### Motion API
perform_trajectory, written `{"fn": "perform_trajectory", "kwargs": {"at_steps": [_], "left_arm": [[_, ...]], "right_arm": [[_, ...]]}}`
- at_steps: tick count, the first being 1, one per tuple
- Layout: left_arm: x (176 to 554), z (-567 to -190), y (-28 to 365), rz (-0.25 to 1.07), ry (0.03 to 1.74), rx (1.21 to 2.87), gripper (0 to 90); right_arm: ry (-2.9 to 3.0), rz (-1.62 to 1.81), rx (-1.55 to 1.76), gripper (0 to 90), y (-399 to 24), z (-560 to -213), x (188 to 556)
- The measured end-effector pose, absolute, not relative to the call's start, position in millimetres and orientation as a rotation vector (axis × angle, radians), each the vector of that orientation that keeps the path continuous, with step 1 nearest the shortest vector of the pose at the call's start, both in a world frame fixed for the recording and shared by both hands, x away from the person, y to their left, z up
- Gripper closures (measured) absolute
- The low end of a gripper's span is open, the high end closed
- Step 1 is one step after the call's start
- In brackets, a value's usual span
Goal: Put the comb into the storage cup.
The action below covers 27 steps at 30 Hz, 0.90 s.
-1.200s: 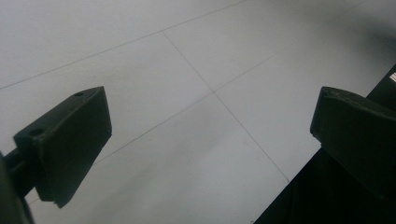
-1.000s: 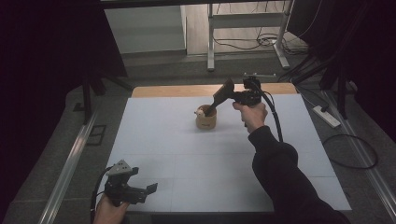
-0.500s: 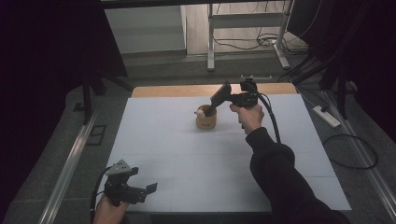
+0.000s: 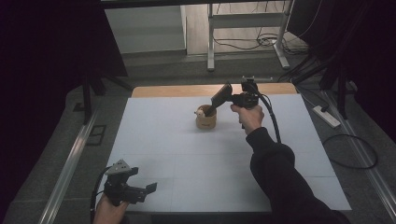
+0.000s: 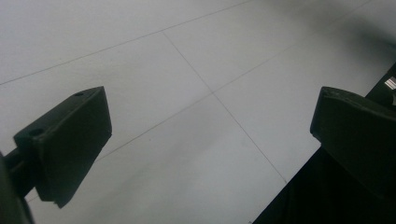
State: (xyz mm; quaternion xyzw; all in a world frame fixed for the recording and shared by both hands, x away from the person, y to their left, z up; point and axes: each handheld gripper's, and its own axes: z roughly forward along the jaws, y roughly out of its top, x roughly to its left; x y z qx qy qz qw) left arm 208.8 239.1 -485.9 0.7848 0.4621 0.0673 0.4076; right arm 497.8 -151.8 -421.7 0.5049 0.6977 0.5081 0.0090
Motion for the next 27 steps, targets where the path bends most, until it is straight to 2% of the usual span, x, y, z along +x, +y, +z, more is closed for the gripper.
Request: {"fn": "perform_trajectory", "kwargs": {"at_steps": [27], "left_arm": [[209.2,-486.2,239.3,0.163,1.169,1.974,0.0]], "right_arm": [[2.168,1.472,1.574,75.0,-159.4,-432.7,498.9]]}}
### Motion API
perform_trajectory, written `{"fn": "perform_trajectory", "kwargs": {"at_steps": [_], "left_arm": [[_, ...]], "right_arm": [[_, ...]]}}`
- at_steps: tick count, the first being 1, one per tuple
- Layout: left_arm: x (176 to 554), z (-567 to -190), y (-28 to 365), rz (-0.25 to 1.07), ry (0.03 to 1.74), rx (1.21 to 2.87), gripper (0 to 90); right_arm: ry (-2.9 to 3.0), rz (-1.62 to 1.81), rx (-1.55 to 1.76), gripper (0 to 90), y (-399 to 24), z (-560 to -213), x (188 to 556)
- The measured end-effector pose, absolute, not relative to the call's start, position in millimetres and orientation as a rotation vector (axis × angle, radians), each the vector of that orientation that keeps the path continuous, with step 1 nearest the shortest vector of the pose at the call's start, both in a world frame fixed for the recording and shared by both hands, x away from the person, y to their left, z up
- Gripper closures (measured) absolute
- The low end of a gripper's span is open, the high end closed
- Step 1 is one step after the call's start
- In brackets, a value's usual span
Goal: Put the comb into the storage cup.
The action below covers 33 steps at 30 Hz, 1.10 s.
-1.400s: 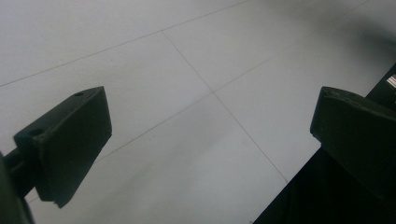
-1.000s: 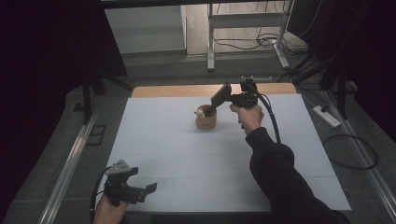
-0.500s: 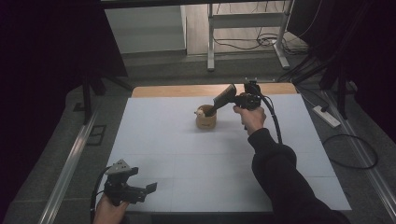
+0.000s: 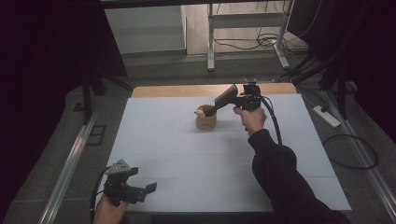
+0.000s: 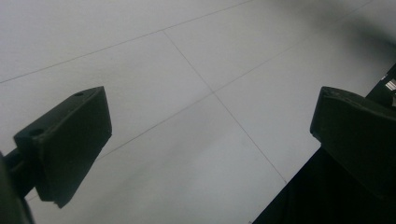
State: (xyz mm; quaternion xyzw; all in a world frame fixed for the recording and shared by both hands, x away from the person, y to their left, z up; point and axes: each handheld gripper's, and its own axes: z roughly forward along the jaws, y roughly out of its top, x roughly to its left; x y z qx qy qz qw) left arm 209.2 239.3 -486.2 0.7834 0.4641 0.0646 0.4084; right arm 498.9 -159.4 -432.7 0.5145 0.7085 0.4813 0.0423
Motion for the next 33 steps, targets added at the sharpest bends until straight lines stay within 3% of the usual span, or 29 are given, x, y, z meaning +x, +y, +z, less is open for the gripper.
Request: {"fn": "perform_trajectory", "kwargs": {"at_steps": [12,28,29,33], "left_arm": [[209.2,-486.3,239.4,0.162,1.169,1.973,0.0],[209.4,-486.3,239.4,0.163,1.170,1.974,0.0],[209.4,-486.3,239.4,0.161,1.169,1.973,0.0],[209.5,-486.3,239.5,0.160,1.170,1.973,0.0]], "right_arm": [[2.172,1.401,1.528,67.9,-154.9,-433.7,496.6],[2.239,1.294,1.446,44.5,-149.0,-433.3,492.4],[2.258,1.291,1.436,39.0,-149.3,-433.1,492.4],[2.275,1.300,1.423,31.1,-151.2,-431.5,491.8]]}}
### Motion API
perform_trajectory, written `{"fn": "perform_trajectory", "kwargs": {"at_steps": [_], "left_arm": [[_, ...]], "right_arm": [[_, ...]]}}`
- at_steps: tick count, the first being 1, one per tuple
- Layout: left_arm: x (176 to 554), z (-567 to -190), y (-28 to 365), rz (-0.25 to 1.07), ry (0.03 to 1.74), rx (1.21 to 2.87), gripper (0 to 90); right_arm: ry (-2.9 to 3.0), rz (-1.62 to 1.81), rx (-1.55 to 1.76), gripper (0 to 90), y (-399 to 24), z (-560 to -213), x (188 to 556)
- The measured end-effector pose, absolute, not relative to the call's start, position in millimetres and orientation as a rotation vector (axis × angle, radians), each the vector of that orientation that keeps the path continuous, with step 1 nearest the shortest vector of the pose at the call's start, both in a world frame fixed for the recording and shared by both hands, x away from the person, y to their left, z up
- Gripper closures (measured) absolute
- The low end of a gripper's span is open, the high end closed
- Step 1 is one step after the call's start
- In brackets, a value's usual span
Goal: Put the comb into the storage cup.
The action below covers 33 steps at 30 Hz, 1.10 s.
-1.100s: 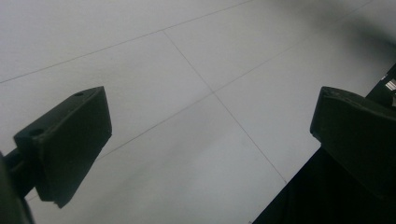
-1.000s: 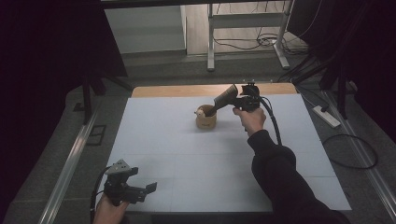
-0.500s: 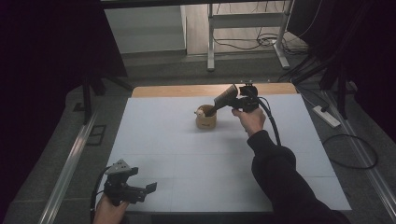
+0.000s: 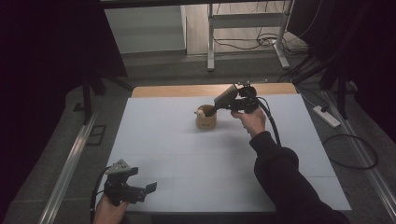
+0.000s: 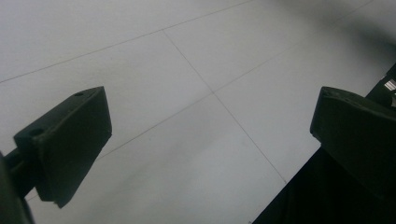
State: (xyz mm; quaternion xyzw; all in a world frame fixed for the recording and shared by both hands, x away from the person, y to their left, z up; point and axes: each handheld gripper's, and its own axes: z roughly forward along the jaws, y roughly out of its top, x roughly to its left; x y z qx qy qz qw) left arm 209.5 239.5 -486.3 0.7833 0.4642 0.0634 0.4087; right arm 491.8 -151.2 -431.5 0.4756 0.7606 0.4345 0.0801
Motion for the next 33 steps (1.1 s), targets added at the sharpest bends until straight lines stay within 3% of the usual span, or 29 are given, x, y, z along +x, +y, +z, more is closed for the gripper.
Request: {"fn": "perform_trajectory", "kwargs": {"at_steps": [11,33], "left_arm": [[209.4,-486.3,239.5,0.158,1.171,1.971,0.0],[209.4,-486.3,240.2,0.160,1.172,1.968,0.0]], "right_arm": [[2.320,1.234,1.321,16.7,-150.6,-428.2,483.8],[2.393,1.183,1.186,5.7,-155.1,-434.0,469.6]]}}
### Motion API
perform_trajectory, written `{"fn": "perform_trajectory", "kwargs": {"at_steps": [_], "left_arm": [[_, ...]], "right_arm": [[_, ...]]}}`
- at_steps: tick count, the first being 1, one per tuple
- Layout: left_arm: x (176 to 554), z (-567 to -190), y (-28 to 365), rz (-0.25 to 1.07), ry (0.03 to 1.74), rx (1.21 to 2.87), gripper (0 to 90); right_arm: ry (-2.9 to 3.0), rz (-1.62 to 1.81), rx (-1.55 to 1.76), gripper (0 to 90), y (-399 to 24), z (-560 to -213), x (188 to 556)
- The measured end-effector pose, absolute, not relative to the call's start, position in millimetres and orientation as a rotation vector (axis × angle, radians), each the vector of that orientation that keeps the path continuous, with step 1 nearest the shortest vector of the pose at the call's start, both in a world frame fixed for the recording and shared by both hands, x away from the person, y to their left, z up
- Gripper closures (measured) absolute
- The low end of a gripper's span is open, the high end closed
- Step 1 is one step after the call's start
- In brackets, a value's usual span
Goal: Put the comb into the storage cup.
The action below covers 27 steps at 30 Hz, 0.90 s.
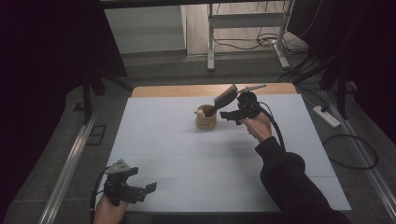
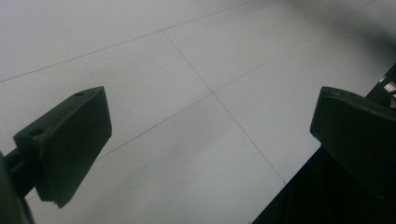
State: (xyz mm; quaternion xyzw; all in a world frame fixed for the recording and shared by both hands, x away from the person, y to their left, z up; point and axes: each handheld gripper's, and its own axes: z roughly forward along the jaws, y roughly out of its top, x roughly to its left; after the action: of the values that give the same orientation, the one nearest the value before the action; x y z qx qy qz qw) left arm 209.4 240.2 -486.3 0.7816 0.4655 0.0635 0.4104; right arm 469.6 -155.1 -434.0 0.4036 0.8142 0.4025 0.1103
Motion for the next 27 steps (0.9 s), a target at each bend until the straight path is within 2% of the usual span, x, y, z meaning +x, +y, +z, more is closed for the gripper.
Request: {"fn": "perform_trajectory", "kwargs": {"at_steps": [27], "left_arm": [[209.3,-486.1,240.9,0.158,1.170,1.963,0.0]], "right_arm": [[2.424,1.160,1.073,1.8,-162.9,-439.1,446.2]]}}
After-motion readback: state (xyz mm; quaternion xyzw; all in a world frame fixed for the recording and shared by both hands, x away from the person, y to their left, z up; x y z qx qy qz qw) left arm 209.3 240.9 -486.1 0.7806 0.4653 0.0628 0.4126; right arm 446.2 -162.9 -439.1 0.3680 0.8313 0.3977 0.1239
